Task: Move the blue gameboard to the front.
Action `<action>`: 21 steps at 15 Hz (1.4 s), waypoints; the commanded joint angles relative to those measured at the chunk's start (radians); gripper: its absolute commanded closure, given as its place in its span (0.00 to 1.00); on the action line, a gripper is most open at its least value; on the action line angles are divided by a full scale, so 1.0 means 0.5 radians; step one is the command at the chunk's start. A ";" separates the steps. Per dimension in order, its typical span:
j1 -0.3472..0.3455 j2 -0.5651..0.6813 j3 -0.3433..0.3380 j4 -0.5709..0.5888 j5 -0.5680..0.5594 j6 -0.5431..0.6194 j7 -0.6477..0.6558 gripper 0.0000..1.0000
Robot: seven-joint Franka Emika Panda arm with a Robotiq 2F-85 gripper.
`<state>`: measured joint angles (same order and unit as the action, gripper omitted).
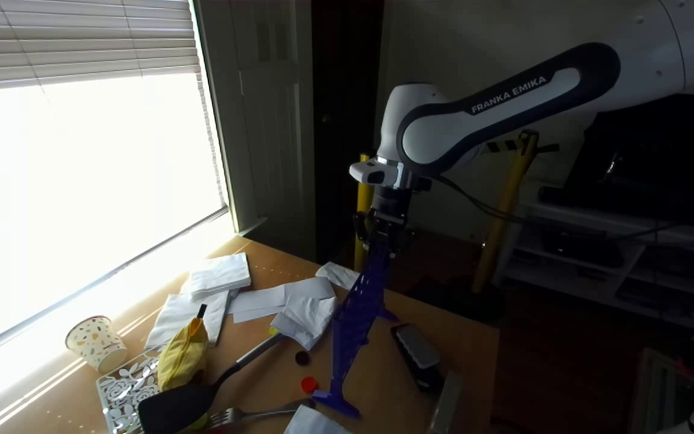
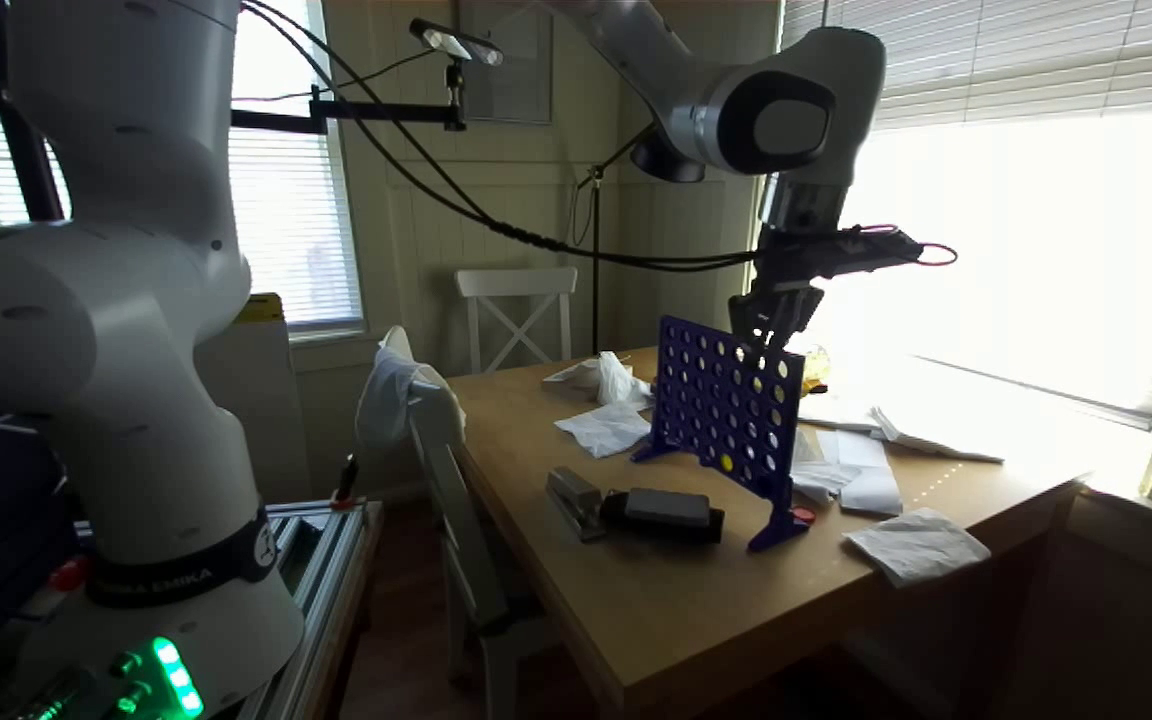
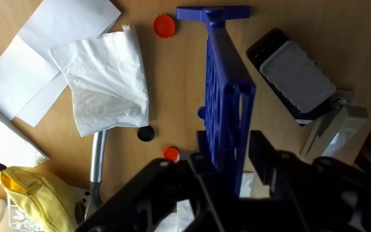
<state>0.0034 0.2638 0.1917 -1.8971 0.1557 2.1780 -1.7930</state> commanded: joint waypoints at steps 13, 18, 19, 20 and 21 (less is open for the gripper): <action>0.083 -0.528 -0.107 0.231 -0.137 -1.038 0.202 0.00; 0.109 -0.528 -0.123 0.254 0.036 -0.969 0.812 0.00; 0.114 -0.526 -0.122 0.228 0.032 -0.933 0.925 0.00; 0.112 -0.533 -0.130 0.193 0.041 -0.916 1.013 0.00; 0.108 -0.571 -0.139 0.124 0.032 -0.872 1.102 0.00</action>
<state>0.0426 -0.0074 0.1466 -1.7878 0.1534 1.7068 -1.3701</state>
